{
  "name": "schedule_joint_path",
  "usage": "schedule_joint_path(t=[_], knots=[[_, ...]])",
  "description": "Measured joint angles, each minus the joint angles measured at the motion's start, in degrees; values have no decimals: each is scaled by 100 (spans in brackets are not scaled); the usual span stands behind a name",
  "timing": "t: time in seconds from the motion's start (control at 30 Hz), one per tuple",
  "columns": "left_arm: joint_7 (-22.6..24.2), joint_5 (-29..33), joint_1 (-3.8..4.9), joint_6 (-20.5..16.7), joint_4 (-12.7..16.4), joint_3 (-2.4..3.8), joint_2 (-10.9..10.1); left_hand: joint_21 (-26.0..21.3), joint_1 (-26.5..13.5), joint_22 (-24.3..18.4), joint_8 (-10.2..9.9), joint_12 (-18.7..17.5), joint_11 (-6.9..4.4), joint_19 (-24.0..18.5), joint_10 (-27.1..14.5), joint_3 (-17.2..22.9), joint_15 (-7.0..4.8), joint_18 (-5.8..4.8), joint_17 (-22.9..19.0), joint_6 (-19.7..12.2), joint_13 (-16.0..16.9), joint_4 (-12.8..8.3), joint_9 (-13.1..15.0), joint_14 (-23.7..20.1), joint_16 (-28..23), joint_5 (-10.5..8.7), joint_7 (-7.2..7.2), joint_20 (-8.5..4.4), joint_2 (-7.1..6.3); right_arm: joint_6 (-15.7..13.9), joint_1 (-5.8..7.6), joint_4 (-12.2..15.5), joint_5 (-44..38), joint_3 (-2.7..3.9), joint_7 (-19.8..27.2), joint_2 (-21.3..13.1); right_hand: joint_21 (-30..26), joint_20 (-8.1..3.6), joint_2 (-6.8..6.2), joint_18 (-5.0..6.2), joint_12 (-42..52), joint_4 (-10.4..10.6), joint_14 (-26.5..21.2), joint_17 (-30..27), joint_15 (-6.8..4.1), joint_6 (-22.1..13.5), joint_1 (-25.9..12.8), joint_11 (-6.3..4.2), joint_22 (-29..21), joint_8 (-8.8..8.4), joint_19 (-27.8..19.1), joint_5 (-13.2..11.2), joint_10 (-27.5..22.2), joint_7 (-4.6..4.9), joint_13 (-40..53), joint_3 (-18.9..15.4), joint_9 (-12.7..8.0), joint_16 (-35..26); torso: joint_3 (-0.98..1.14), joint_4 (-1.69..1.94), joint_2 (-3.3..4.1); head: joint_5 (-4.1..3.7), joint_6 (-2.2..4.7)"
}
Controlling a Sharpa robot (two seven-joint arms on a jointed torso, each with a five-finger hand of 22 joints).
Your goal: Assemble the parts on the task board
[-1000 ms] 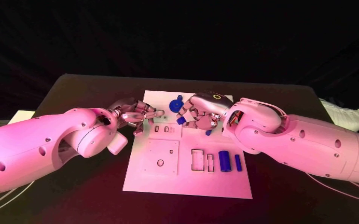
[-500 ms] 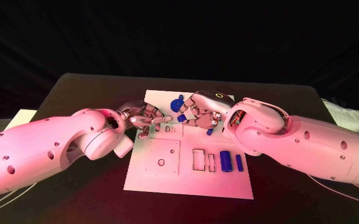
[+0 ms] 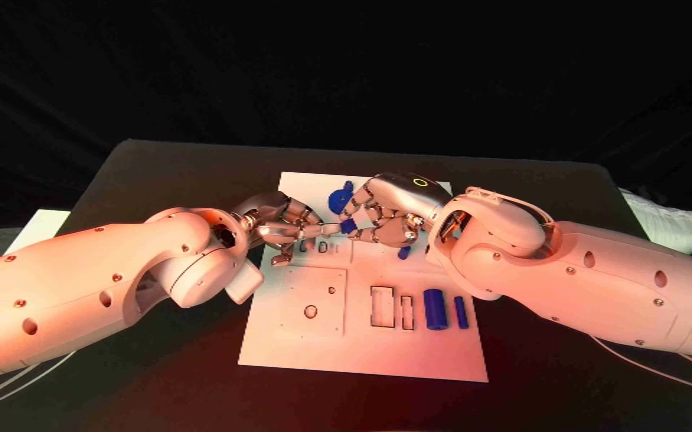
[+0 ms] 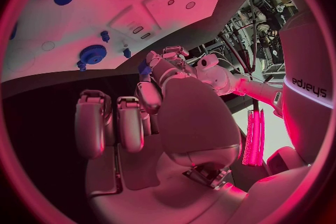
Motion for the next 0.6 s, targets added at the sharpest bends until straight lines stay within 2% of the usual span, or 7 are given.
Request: schedule_joint_path(t=[0.1, 0.5, 0.6], knots=[[-11, -6, 0, -1, 0, 0, 15, 0, -23, 21, 0, 5, -9, 1, 9, -16, 0, -1, 0, 21, 0, 16, 6, 0, 28, 0, -21, -1, 23, -27, 0, 24, -10, 0, -4, 0, 0, 0, -15, 0, 0, 0, 0, 0, 0, 0, -15, 0, 0, 0, 0, 88, 0, 0, 0, 0, 0, 0, 0, 0, -2, 3, -2], [-70, -22, 0, -21, -9, 1, 52, 61, -44, 96, 97, 72, -29, 41, 29, -31, -1, -1, -1, -1, 12, 0, 31, 1, 51, 0, -43, -1, 47, -152, -2, 127, -61, 0, -5, -4, 0, 0, -33, 0, 0, 1, 0, -1, 0, 0, -27, 0, -1, 0, 0, 130, 0, 0, 7, 1, 0, 0, 0, 0, -2, 4, -18], [-81, -23, 0, -29, -14, 3, 54, 66, 62, 119, 144, 72, -29, 62, 29, -9, -33, -2, -1, -3, 12, -22, 45, 6, 51, 0, -44, -22, 153, -194, -5, 147, -80, 0, -6, -13, 0, 0, -39, 0, 0, 1, 0, -1, 0, 0, -21, -12, -11, 0, 0, 176, 12, 0, 10, 1, 0, 0, 0, 1, -3, 4, -24]])
